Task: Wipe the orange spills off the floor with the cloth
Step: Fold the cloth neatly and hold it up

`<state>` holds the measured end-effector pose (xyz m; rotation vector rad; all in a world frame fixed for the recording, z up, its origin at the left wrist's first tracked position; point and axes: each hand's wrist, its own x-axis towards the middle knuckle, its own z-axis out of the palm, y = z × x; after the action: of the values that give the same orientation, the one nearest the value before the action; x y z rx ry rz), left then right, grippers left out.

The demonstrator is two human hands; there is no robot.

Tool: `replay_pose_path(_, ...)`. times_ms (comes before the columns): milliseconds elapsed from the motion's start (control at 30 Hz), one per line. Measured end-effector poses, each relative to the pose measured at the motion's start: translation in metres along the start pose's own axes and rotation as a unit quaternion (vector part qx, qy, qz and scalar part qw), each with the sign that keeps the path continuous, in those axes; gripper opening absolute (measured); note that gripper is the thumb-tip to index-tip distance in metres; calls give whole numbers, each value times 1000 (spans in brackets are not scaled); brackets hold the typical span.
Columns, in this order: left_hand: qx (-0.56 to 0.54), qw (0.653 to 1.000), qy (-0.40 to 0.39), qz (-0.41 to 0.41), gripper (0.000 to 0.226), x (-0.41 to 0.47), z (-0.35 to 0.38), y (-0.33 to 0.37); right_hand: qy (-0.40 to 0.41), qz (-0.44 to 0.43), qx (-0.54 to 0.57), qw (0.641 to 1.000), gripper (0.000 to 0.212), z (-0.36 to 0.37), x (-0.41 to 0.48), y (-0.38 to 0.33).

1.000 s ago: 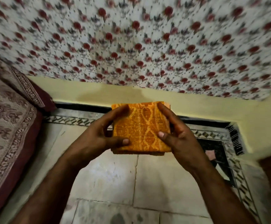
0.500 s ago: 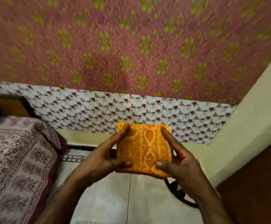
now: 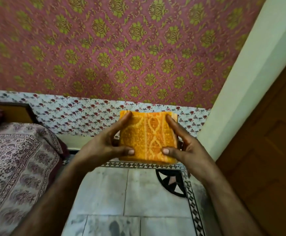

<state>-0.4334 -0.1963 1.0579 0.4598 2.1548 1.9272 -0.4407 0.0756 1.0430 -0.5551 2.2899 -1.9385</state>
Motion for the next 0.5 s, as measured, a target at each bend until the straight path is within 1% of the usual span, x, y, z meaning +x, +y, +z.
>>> replay_pose_path(133, 15, 1000, 1, 23, 103, -48, 36, 14, 12, -23, -21, 999, 88, 1, -58, -17)
replay_pose_path(300, 24, 999, -22, 35, 104, -118, 81, 20, 21, -38, -52, 998, 87, 9, -140, -32)
replay_pose_path(500, 39, 998, -23, 50, 107, -197, 121, 39, 25, -33, -45, 998, 87, 27, -227, -60)
